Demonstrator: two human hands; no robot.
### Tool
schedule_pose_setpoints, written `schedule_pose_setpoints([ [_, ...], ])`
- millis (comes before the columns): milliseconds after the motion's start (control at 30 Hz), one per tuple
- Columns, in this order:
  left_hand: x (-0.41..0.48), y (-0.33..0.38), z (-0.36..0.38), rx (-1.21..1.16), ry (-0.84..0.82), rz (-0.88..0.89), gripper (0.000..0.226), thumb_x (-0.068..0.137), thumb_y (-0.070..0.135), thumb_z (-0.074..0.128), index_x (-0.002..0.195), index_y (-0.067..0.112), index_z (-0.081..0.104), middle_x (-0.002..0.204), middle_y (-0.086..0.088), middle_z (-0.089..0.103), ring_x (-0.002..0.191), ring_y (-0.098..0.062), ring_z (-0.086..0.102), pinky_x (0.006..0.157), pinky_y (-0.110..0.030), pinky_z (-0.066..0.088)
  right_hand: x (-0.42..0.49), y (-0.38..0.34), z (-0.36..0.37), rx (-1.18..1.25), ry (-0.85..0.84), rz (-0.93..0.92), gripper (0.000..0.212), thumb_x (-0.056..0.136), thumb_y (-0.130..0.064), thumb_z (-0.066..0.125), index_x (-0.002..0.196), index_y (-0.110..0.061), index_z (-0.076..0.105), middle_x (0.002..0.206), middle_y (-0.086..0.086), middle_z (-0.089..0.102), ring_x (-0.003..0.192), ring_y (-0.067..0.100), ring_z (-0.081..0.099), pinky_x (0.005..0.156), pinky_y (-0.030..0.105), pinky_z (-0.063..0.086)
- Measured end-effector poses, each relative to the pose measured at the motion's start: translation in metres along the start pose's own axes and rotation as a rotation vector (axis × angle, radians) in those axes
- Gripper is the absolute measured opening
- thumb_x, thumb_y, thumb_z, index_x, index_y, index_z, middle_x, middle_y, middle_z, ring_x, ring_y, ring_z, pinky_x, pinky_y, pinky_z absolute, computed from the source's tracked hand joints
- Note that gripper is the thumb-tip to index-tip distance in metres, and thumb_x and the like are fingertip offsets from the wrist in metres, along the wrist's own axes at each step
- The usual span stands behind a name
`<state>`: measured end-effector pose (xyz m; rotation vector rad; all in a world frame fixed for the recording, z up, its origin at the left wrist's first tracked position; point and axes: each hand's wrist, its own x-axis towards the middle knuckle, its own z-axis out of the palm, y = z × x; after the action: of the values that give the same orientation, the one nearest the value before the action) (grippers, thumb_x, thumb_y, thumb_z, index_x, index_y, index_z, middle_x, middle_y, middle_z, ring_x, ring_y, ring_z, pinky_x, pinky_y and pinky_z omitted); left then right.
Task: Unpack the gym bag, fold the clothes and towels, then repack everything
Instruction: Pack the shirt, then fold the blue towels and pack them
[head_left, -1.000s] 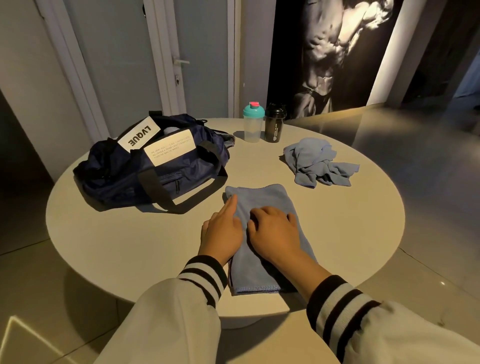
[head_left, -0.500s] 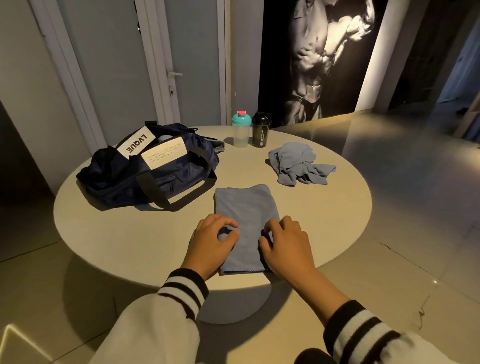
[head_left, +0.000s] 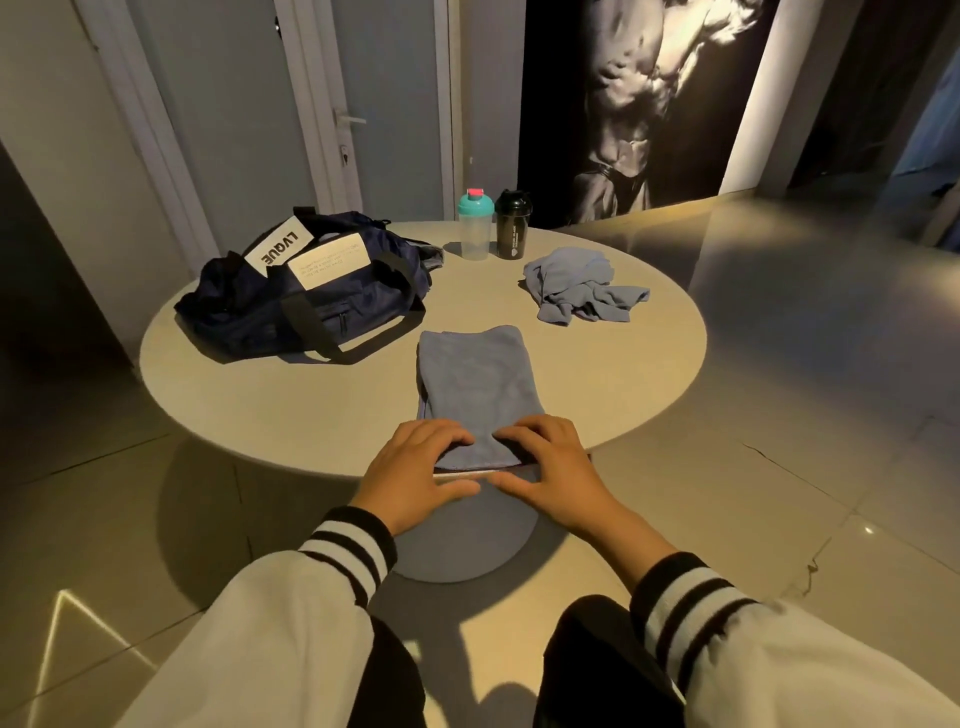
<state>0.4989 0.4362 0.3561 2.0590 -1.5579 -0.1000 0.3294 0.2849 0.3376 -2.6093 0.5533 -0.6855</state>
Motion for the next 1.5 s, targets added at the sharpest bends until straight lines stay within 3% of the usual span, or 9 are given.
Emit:
schedule_pose_setpoints([
  [167,-0.008,0.0,-0.001,-0.209,0.096,-0.035,0.03,0.088,0.01,0.074,0.106,0.033,0.067,0.109,0.015,0.063,0.102,-0.003,0.051,0.089,-0.017,0.043,-0.006,-0.003,-0.01,-0.048,0.065,-0.156,0.037,0.087,-0.015,0.069,0.123,-0.025,0.066,0.116,-0.003,0.064,0.108,0.019,0.051,0.085,0.028,0.044],
  [367,0.012,0.02,-0.032,-0.635,0.331,-0.235,0.024,0.095,0.015,0.068,0.116,0.026,0.067,0.112,0.012,0.065,0.103,-0.002,0.059,0.076,-0.005,0.047,0.021,-0.026,-0.038,0.283,0.219,0.049,0.029,0.096,-0.026,0.063,0.126,-0.027,0.064,0.12,-0.008,0.068,0.106,0.008,0.061,0.089,0.016,0.047],
  [467,0.034,0.025,-0.041,-0.687,0.476,-0.295,0.02,0.097,0.022,0.065,0.117,0.026,0.065,0.114,0.006,0.067,0.108,-0.008,0.06,0.085,-0.017,0.05,0.042,-0.035,-0.043,0.516,0.18,0.138,0.038,0.09,-0.034,0.072,0.126,-0.033,0.061,0.117,-0.015,0.065,0.104,-0.002,0.059,0.081,0.005,0.043],
  [600,0.065,0.022,-0.047,-0.799,0.622,-0.39,0.03,0.097,0.028,0.065,0.127,0.025,0.06,0.127,0.001,0.063,0.116,-0.017,0.058,0.096,-0.03,0.049,0.063,-0.028,-0.03,0.482,0.01,0.222,0.04,0.087,-0.02,0.069,0.125,-0.028,0.057,0.112,-0.007,0.064,0.097,0.009,0.06,0.076,0.021,0.05],
  [700,0.08,0.012,-0.041,-0.834,0.584,-0.402,0.044,0.097,0.038,0.065,0.137,0.033,0.048,0.133,0.004,0.055,0.118,-0.016,0.055,0.096,-0.031,0.049,0.08,-0.015,-0.014,0.35,0.082,0.307,0.014,0.094,-0.012,0.051,0.103,-0.016,0.062,0.095,0.007,0.066,0.085,0.028,0.059,0.073,0.038,0.05],
  [800,0.083,-0.005,-0.027,-0.794,0.463,-0.411,0.062,0.085,0.061,0.067,0.138,0.052,0.036,0.132,0.006,0.056,0.115,-0.02,0.06,0.092,-0.049,0.058,0.094,-0.001,-0.009,0.396,0.141,0.372,0.018,0.101,-0.017,0.044,0.107,-0.016,0.061,0.101,0.003,0.065,0.087,0.018,0.058,0.07,0.026,0.047],
  [967,0.092,-0.026,-0.009,-0.741,0.302,-0.319,0.085,0.093,0.018,0.071,0.153,0.046,0.018,0.119,0.007,0.065,0.106,-0.014,0.066,0.076,-0.023,0.059,0.119,0.018,-0.001,0.488,0.259,0.42,0.016,0.105,-0.028,0.042,0.108,-0.023,0.057,0.098,-0.008,0.062,0.086,0.003,0.057,0.064,0.012,0.04],
  [1267,0.108,-0.037,0.004,-0.532,0.343,-0.342,0.029,0.106,0.017,0.048,0.119,0.04,0.06,0.13,0.009,0.061,0.119,-0.012,0.055,0.08,-0.015,0.043,0.12,0.02,0.012,0.493,0.273,0.384,0.041,0.097,-0.036,0.053,0.132,-0.042,0.031,0.088,-0.006,0.064,0.075,0.017,0.063,0.064,0.038,0.054],
  [1500,0.101,-0.037,0.007,-0.507,0.358,-0.329,0.04,0.106,0.008,0.037,0.126,0.03,0.065,0.129,0.004,0.059,0.119,-0.018,0.056,0.097,-0.033,0.053,0.116,0.029,0.026,0.214,0.223,0.17,0.021,0.105,-0.026,0.044,0.112,-0.036,0.06,0.11,-0.012,0.062,0.093,0.014,0.059,0.084,0.04,0.049],
])
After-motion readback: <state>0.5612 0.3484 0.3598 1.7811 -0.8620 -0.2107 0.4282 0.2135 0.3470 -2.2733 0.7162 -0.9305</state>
